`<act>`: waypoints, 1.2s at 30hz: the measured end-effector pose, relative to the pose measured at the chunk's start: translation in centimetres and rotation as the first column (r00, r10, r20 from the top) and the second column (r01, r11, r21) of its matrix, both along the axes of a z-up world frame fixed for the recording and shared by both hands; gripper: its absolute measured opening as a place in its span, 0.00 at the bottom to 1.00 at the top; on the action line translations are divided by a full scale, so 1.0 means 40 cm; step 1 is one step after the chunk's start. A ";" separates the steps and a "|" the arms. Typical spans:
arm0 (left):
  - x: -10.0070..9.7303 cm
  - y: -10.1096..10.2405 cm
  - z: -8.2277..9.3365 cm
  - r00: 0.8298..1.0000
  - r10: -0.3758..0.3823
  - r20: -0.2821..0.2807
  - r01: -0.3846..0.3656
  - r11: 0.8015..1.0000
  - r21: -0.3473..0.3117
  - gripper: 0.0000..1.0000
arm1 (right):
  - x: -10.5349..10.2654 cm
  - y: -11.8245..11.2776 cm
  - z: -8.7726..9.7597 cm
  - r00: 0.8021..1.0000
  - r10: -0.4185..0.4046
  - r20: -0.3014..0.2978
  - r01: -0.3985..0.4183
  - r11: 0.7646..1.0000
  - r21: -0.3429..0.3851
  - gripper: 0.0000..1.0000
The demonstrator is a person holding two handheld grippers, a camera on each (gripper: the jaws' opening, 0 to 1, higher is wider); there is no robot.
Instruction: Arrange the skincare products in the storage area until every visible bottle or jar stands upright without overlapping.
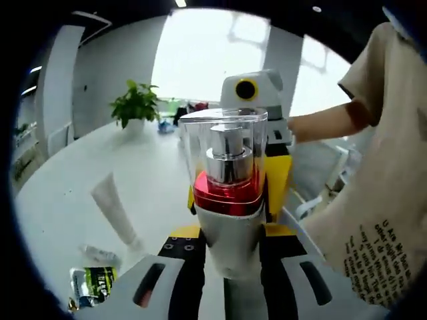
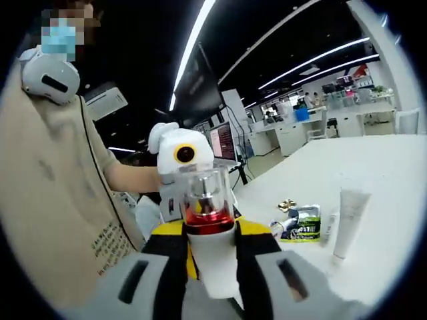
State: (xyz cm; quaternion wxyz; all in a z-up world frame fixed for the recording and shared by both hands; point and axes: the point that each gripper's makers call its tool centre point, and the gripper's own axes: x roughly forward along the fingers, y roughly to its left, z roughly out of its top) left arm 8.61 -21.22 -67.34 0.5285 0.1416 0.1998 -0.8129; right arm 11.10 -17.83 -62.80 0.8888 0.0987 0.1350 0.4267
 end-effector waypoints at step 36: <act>0.068 -0.174 -0.336 0.946 0.251 0.205 -0.287 0.942 0.172 0.27 | 0.026 -0.194 -0.343 0.989 0.125 -0.075 -0.142 0.939 -0.312 0.27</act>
